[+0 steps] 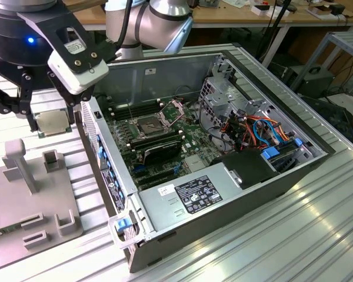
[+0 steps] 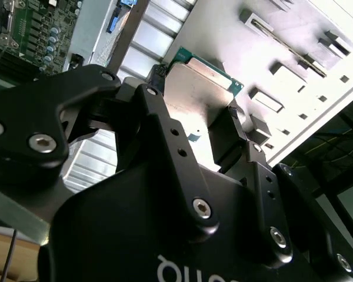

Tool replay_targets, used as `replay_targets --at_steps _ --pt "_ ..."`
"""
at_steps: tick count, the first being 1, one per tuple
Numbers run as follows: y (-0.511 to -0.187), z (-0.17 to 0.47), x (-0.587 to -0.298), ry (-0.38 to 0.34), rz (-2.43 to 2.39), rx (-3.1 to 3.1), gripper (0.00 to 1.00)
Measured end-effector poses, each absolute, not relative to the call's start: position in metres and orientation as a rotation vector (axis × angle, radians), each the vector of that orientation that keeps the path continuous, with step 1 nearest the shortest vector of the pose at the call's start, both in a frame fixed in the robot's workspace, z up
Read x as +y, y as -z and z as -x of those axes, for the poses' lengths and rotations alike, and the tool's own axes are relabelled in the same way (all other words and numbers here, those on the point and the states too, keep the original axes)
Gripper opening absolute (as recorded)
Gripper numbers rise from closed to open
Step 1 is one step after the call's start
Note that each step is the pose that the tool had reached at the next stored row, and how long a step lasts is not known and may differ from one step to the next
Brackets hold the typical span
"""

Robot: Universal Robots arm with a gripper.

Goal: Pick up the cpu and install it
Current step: 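Pick up the cpu and move it towards the insertion slot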

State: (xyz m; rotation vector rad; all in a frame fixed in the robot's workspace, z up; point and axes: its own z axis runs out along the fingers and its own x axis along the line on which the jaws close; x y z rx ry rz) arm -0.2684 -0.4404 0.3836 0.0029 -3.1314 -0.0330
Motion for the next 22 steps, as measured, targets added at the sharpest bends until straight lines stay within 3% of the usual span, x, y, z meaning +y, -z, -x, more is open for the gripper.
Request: replay_targets --at_steps 22 --pt "-0.384 0.219 -0.44 0.033 -0.003 -3.131 0.55"
